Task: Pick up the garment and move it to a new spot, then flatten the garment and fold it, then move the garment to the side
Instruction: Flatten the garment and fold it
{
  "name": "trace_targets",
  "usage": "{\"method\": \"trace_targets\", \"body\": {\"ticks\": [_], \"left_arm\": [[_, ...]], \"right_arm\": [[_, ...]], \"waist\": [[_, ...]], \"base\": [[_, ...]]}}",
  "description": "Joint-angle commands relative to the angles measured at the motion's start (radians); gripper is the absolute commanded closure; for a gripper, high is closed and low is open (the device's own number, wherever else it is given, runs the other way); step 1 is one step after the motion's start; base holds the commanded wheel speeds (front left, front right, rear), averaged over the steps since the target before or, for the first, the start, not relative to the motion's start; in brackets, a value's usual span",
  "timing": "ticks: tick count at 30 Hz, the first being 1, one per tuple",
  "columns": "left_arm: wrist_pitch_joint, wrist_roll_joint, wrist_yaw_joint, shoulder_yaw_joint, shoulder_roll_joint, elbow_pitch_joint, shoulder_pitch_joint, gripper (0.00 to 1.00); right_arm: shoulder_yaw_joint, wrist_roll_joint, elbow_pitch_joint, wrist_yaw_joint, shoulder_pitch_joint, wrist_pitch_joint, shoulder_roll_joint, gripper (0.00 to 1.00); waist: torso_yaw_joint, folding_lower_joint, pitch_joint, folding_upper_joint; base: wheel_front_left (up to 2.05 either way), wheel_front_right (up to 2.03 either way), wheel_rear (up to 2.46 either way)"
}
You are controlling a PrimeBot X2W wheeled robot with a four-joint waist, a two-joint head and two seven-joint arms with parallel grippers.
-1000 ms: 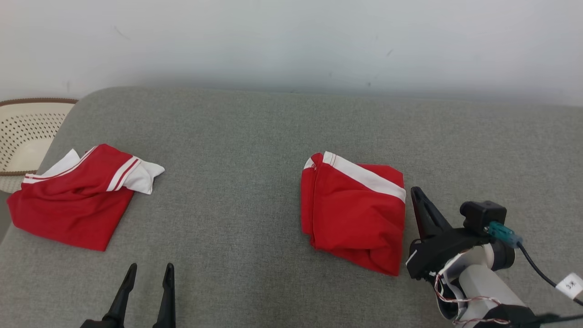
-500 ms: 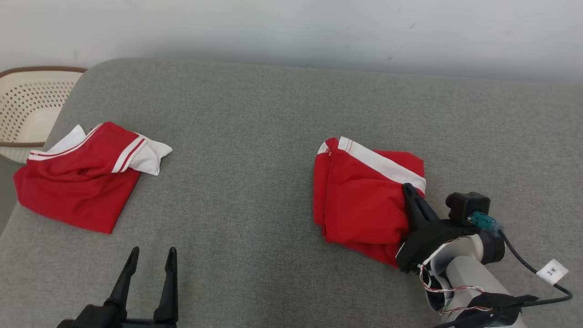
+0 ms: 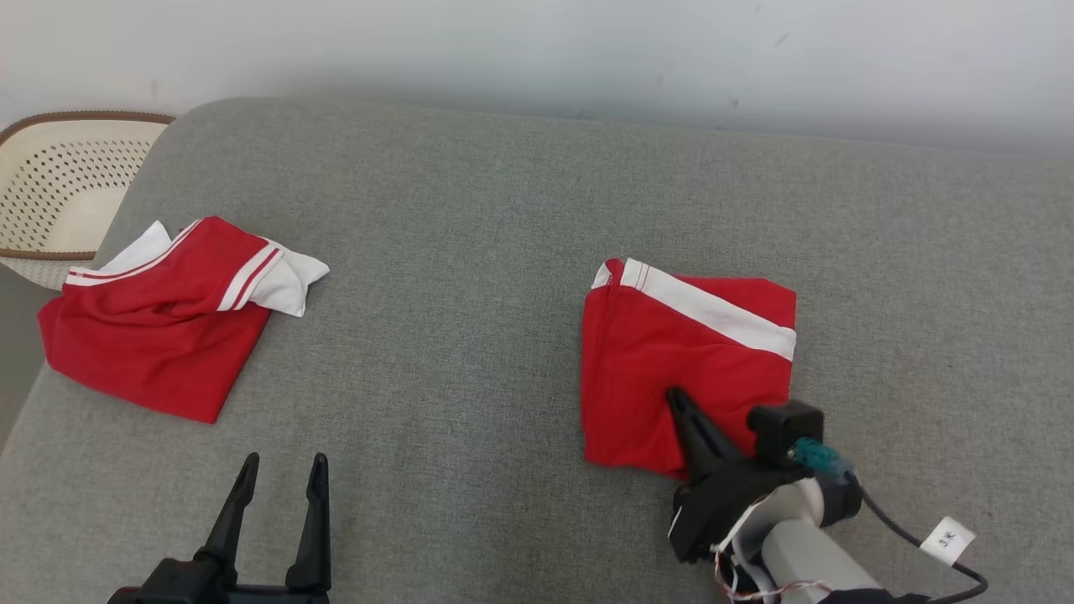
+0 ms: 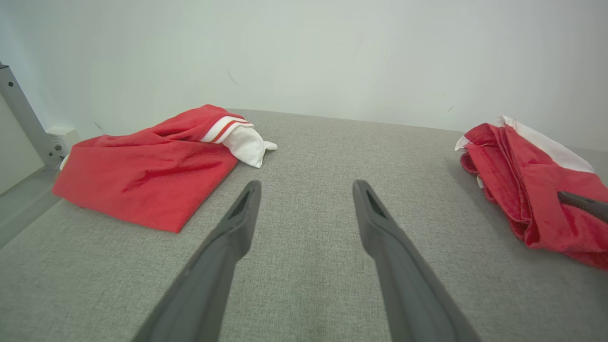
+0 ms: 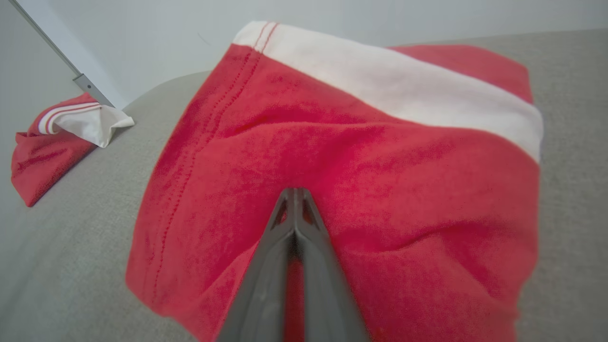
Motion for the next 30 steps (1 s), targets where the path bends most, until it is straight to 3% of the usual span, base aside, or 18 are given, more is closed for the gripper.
{"method": "trace_targets", "body": {"ticks": [1,6,13,14,15,16,24,30], "left_arm": [[-0.003,-0.011,0.001,-0.001,0.0,0.004,-0.005,0.0],[-0.003,-0.009,0.003,-0.001,0.0,0.007,-0.004,0.0],[-0.003,-0.004,0.006,0.008,0.0,0.007,0.011,0.0],[-0.003,-0.004,0.007,0.009,0.0,0.006,0.013,0.0],[-0.003,-0.005,0.008,0.009,0.0,0.006,0.016,0.0],[-0.003,-0.006,0.009,0.008,0.0,0.006,0.02,0.0],[-0.003,-0.004,0.01,0.012,0.0,0.003,0.04,0.0],[-0.003,0.008,0.01,0.029,0.0,-0.002,0.056,0.0]], "right_arm": [[0.033,0.015,0.025,0.0,0.016,-0.002,0.006,1.0],[0.096,0.056,0.049,0.0,0.019,-0.002,0.012,1.0],[0.087,0.093,-0.006,0.0,0.023,-0.002,-0.005,1.0],[0.08,0.094,-0.022,0.0,0.029,-0.002,-0.009,0.58],[0.073,0.095,-0.041,0.0,0.034,-0.002,-0.013,0.08],[0.064,0.093,-0.063,0.0,0.038,-0.002,-0.019,0.0],[-0.007,0.076,-0.16,0.0,0.082,-0.002,-0.073,0.0],[-0.082,0.086,-0.166,0.0,0.104,-0.002,-0.118,0.0]], "waist": [[0.002,-0.0001,-0.003,-0.0001],[0.004,-0.0001,-0.008,-0.0001],[-0.012,-0.0001,-0.026,-0.0001],[-0.015,-0.0001,-0.03,-0.0001],[-0.018,-0.0001,-0.034,-0.0001],[-0.022,-0.0001,-0.038,-0.0001],[-0.046,-0.0001,-0.07,-0.0001],[-0.061,-0.0001,-0.096,-0.0001]], "base": [[0.0,0.0,0.0],[0.0,0.0,0.0],[0.0,0.0,0.0],[0.0,0.0,0.0],[0.0,0.0,0.0],[0.0,0.0,0.0],[0.0,0.0,0.0],[0.0,0.0,0.0]]}}
